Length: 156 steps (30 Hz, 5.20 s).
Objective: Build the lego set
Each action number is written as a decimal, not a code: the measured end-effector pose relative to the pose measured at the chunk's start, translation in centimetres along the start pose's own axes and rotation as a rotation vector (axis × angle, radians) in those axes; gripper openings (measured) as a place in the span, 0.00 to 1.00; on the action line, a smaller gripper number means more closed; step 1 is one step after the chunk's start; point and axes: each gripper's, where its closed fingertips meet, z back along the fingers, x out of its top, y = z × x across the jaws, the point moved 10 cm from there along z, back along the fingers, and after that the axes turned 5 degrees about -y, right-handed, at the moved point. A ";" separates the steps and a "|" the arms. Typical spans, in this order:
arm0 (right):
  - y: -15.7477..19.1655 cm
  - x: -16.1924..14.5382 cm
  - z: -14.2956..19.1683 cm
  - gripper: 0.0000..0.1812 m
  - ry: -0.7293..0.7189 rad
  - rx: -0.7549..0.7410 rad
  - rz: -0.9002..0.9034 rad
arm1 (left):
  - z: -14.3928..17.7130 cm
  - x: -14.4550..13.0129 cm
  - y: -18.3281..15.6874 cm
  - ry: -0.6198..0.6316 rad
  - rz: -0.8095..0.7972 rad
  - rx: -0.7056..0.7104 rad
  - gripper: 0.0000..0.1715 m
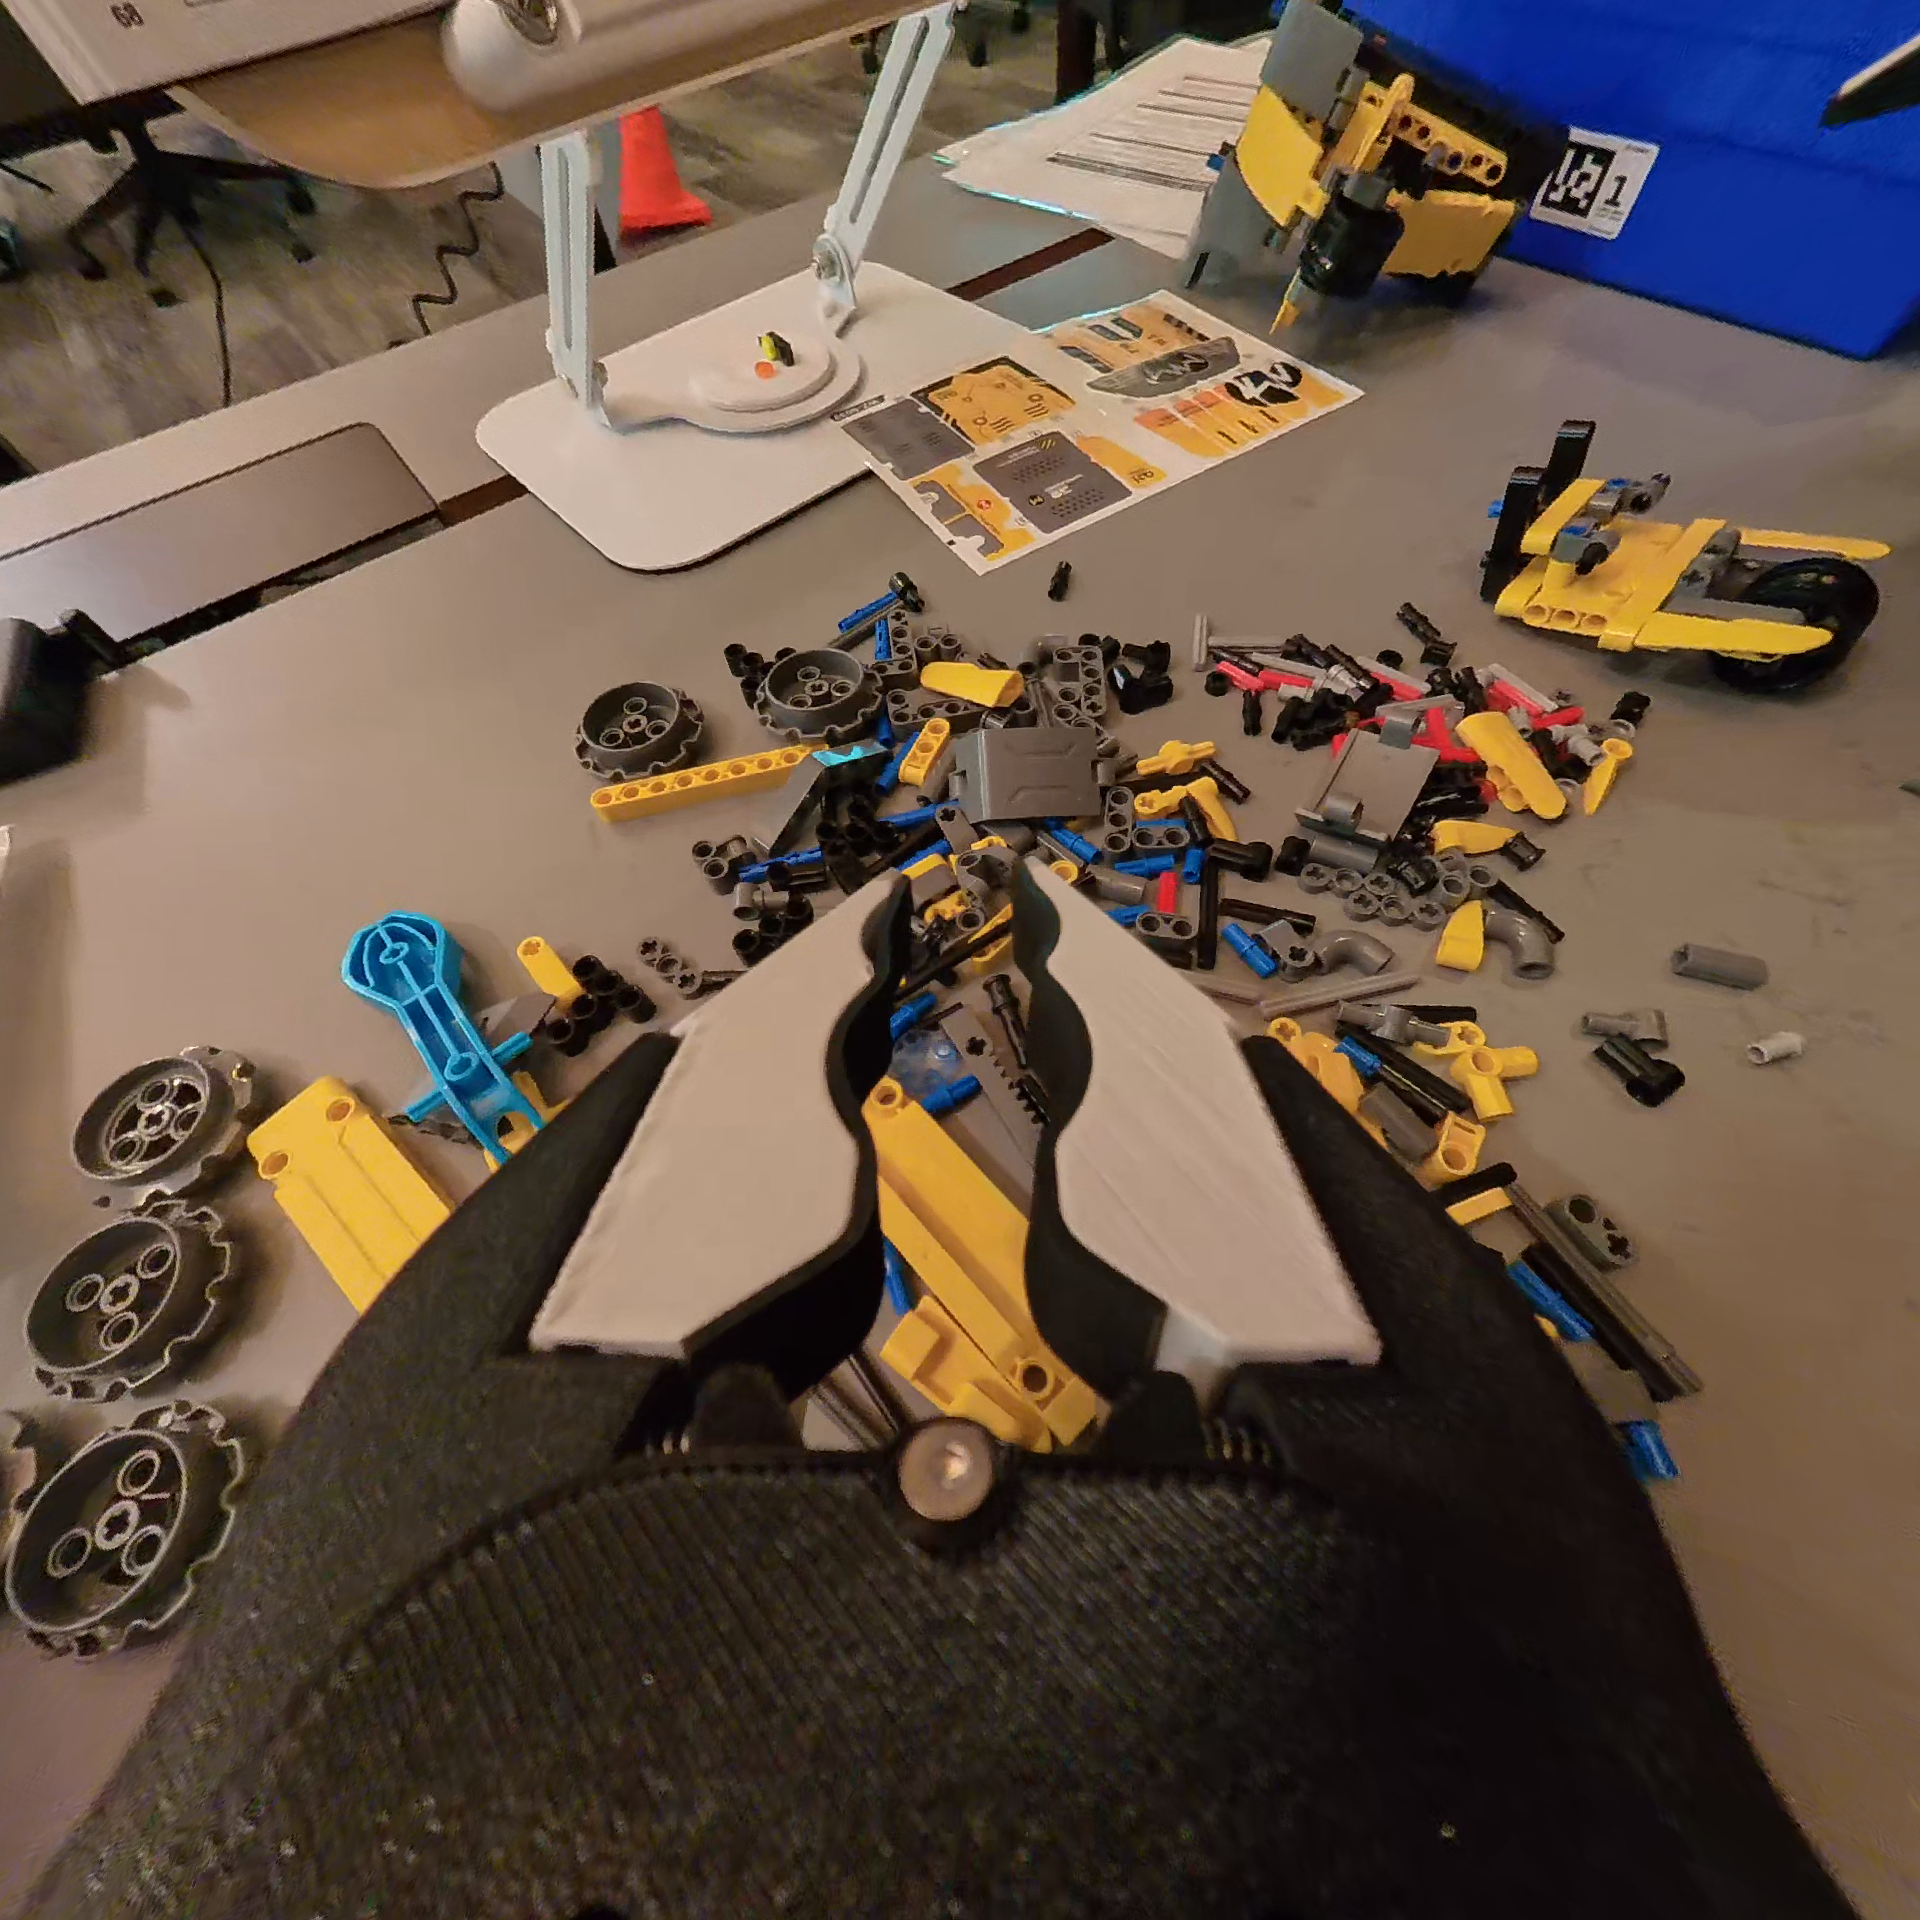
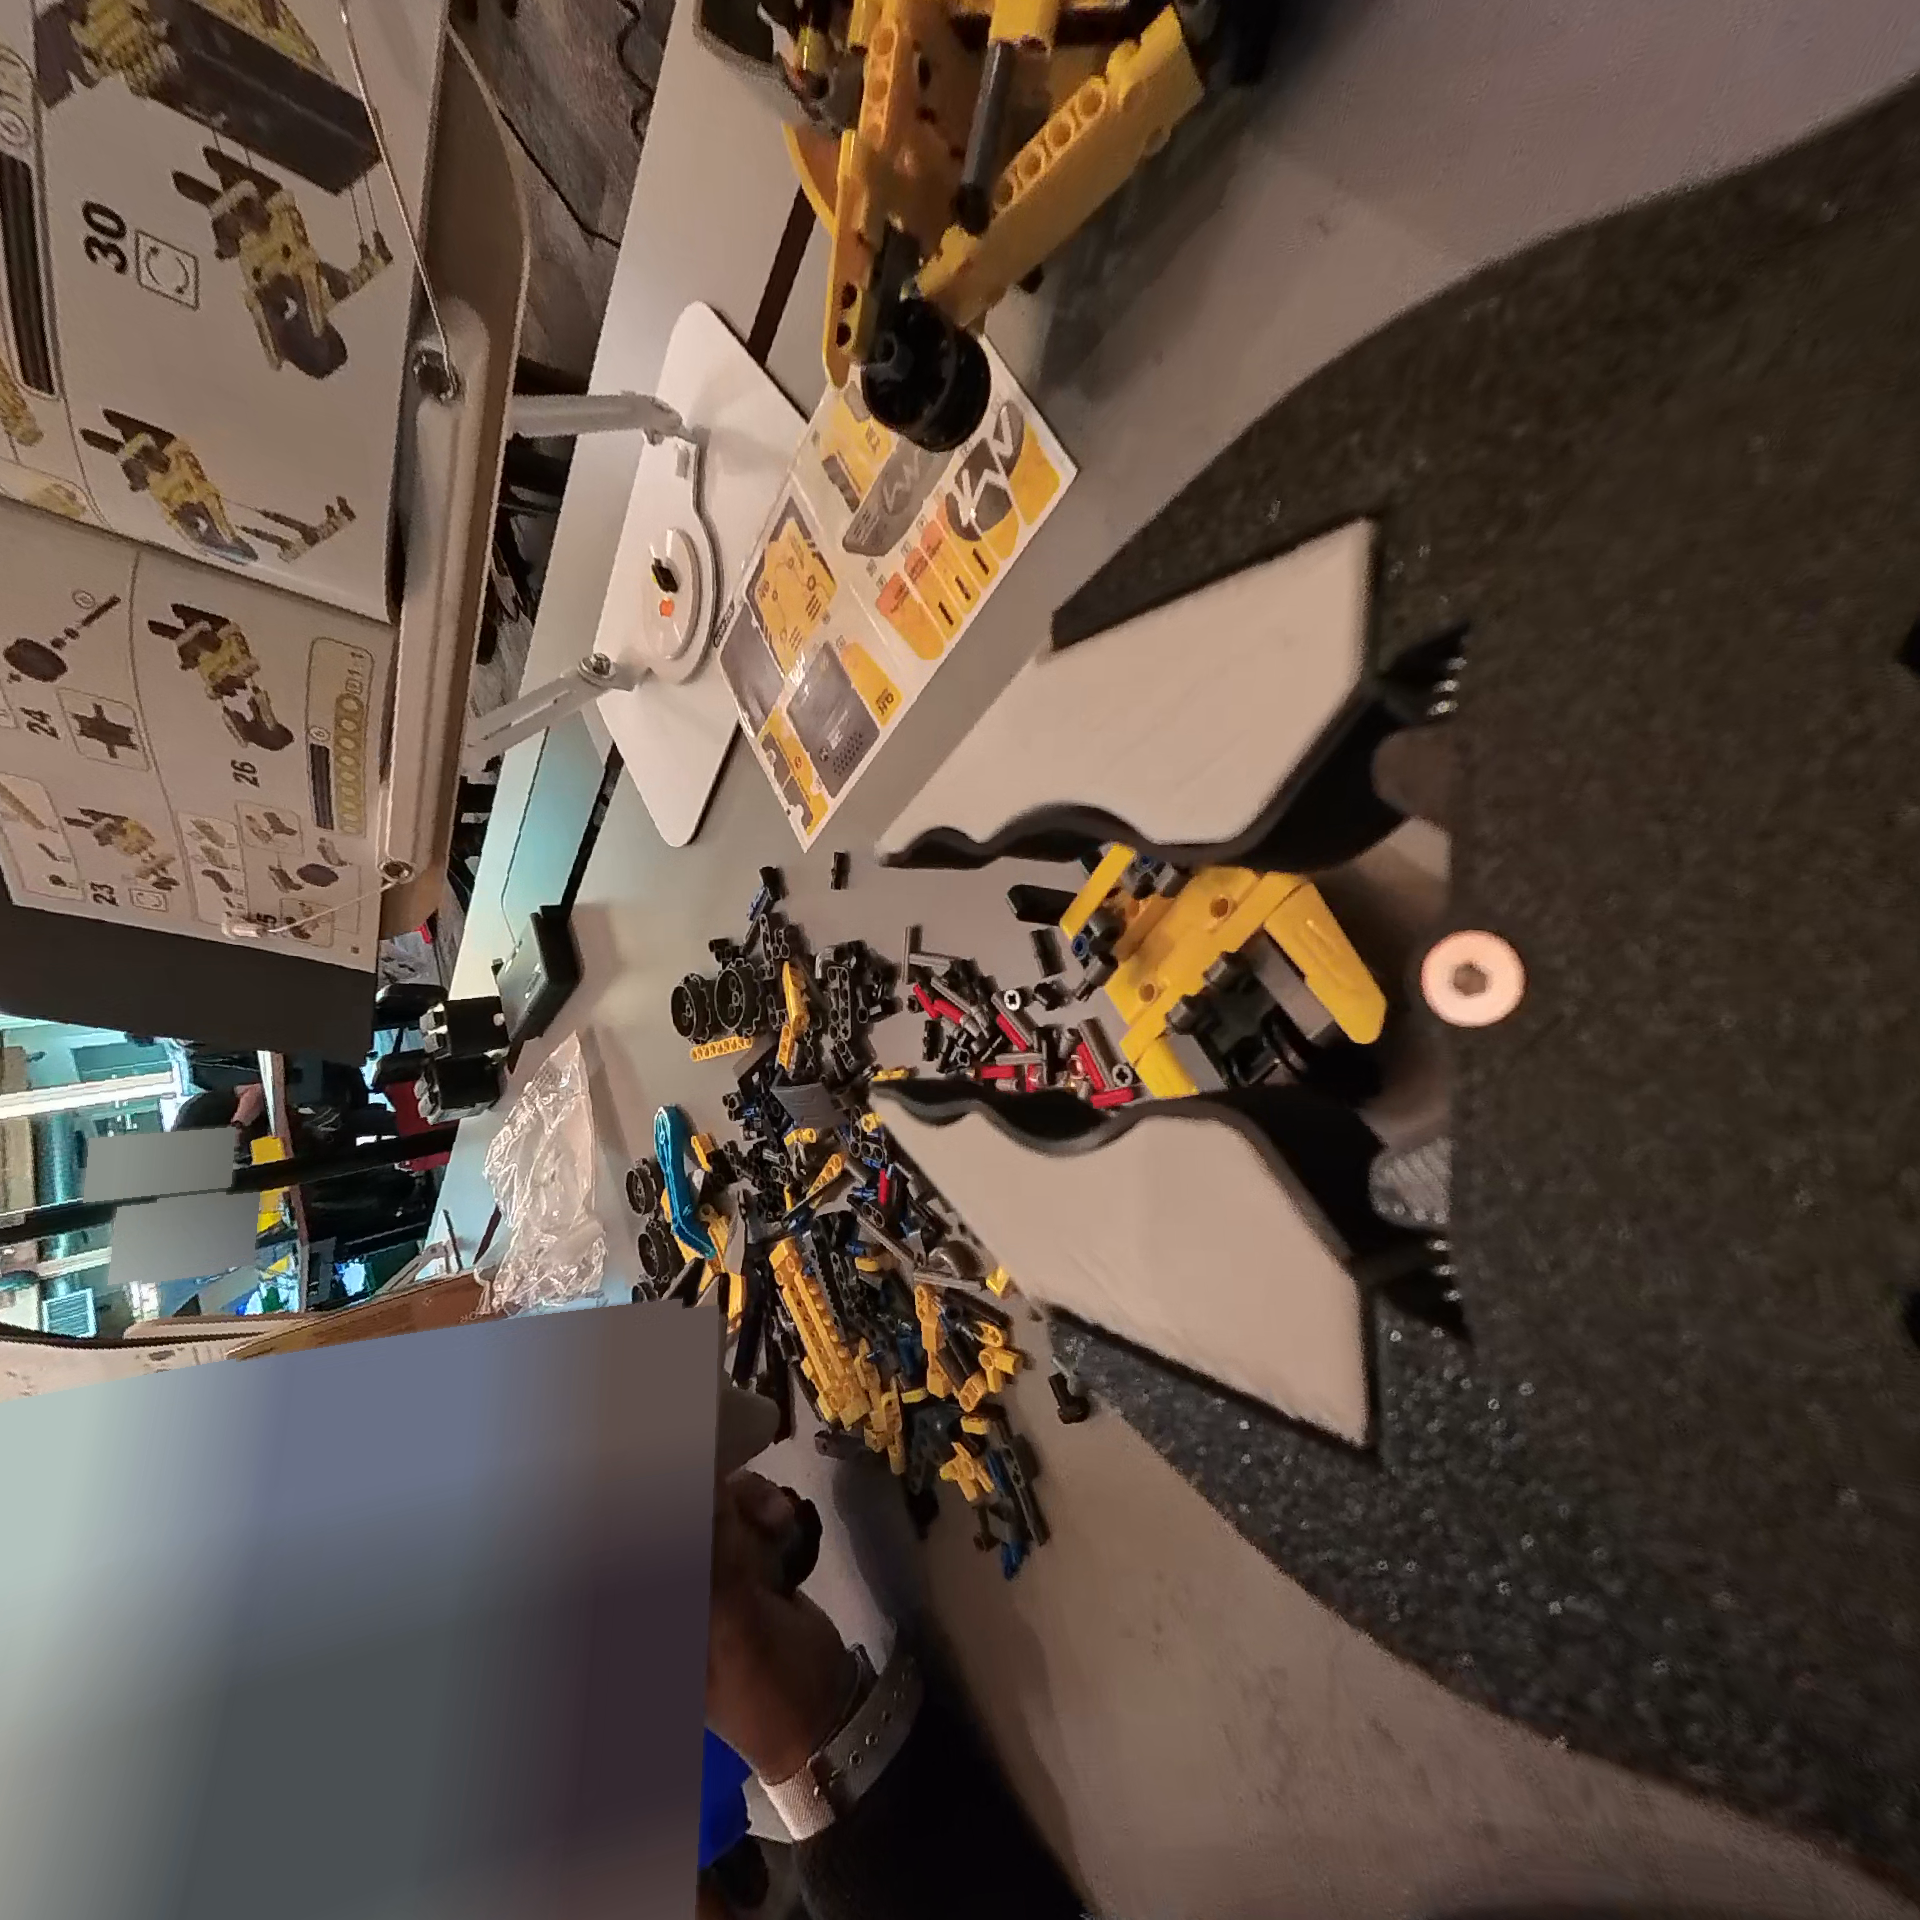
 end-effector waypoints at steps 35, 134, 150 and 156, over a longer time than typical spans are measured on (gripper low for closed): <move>0.4 0.7 0.6 0.22 -0.066 0.017 -0.005 | -0.4 -0.3 -0.7 0.029 0.005 -0.140 0.09; 7.5 -2.3 -8.0 0.13 0.350 0.218 0.060 | 0.6 1.4 -3.8 -0.056 -0.137 -0.243 0.02; 4.4 1.9 -2.8 0.26 -0.012 -0.024 0.096 | 0.0 1.5 -7.7 -0.063 -0.209 -0.338 0.02; -0.3 1.7 3.8 0.26 -0.111 -0.213 0.072 | -3.6 2.7 -16.2 0.029 -0.190 -0.560 0.03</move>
